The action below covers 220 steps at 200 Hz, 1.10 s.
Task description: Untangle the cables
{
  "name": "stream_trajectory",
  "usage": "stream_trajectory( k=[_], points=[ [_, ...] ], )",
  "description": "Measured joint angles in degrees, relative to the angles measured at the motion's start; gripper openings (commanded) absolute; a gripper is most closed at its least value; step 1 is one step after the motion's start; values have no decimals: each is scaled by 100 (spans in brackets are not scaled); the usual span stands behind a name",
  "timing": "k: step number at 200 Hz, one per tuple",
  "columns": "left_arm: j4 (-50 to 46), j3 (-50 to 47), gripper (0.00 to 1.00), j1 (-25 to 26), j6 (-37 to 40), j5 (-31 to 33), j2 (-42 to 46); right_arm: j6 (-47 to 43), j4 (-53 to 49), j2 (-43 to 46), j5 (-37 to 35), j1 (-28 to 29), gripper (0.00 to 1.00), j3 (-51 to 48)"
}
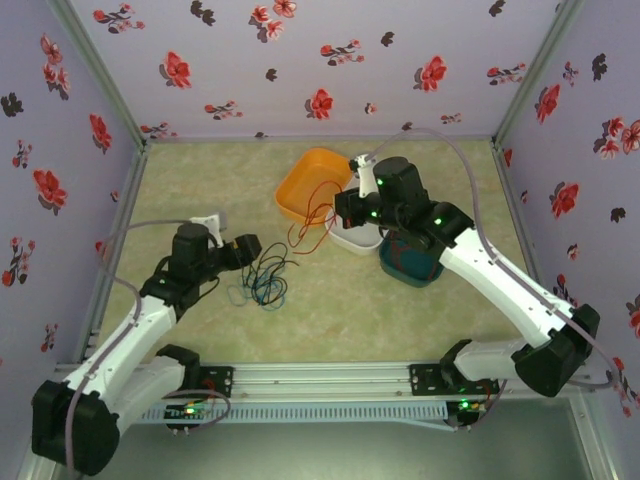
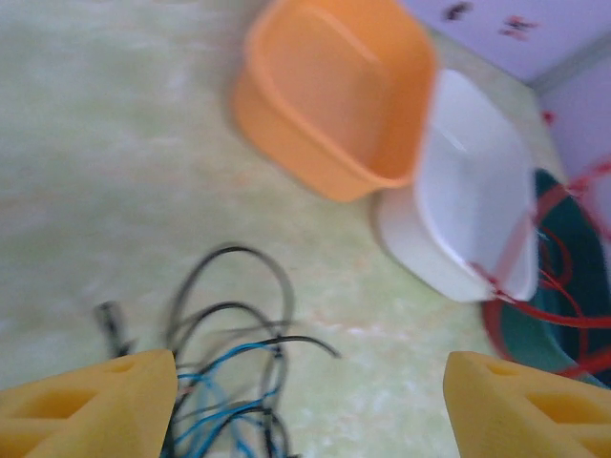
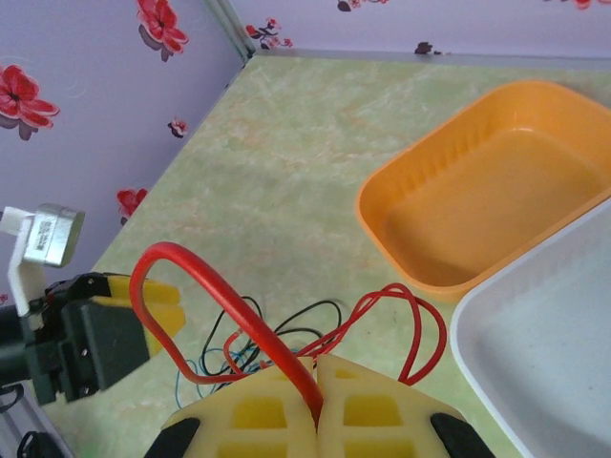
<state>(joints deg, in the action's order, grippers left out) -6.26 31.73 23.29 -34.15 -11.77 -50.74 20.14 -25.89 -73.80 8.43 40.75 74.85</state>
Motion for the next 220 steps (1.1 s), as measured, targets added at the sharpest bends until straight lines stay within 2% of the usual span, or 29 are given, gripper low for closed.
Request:
stream_trajectory(
  k=[47, 76, 107, 130, 164, 195, 220],
  points=[
    [994, 22, 78, 964, 592, -205, -483, 114, 92, -98, 225, 0, 0, 0],
    [1386, 184, 76, 1239, 774, -264, -1003, 155, 157, -101, 299, 0, 0, 0],
    [1681, 345, 58, 1261, 807, -238, -1353, 157, 162, -101, 348, 0, 0, 0],
    [1827, 363, 28, 1261, 824, -149, -1436, 157, 164, -101, 367, 0, 0, 0],
    [1845, 363, 0, 1261, 813, 116, -1434, 153, 155, -96, 337, 0, 0, 0],
    [1609, 363, 0, 1228, 796, 479, -1263, 142, -26, -4, 35, -81, 0, 0],
    [1298, 280, 0, 1027, 728, 833, -815, 144, -422, 162, -457, -367, 0, 2]
  ],
)
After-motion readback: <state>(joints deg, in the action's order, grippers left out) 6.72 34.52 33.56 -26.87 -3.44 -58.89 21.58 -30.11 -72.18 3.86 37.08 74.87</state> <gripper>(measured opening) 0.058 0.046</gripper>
